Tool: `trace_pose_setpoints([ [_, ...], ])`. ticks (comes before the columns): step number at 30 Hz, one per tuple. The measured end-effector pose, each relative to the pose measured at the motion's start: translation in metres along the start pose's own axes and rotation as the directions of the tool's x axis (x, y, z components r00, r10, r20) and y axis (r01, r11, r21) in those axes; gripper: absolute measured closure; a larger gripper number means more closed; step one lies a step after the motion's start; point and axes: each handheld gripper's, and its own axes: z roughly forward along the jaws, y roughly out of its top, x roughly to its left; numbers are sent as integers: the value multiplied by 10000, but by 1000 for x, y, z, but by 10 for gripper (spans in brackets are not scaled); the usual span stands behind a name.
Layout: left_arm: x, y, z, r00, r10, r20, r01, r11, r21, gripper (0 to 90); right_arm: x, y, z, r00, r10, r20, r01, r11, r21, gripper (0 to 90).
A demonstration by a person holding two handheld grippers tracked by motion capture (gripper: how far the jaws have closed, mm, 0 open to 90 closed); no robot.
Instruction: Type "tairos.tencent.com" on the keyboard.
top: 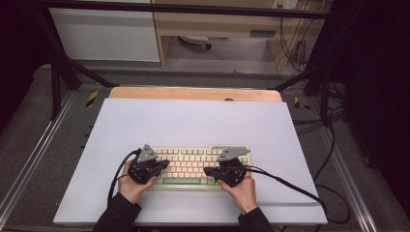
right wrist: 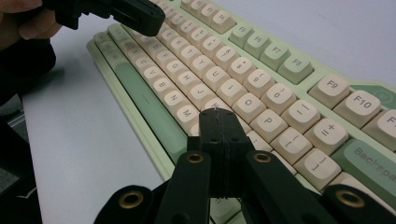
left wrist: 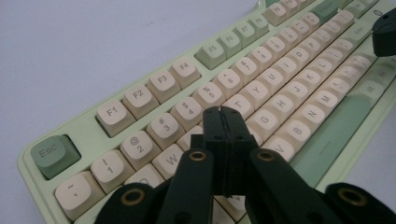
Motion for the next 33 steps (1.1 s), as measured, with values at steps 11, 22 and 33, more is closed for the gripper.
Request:
trace_pose_setpoints([
  [11, 6, 0, 6, 9995, -123, -291, 125, 9999, 38, 898, 0, 0, 0, 10000, -2, 0, 2, 10000, -1, 900],
  [22, 6, -1, 10, 9994, -97, -332, 100, 9999, 101, 899, 0, 0, 0, 10000, 0, -10, 0, 10000, -5, 900],
  [33, 5, -2, 13, 9997, -10, -235, 15, 9998, 222, 898, 0, 0, 0, 10000, 0, -13, 0, 10000, -4, 900],
])
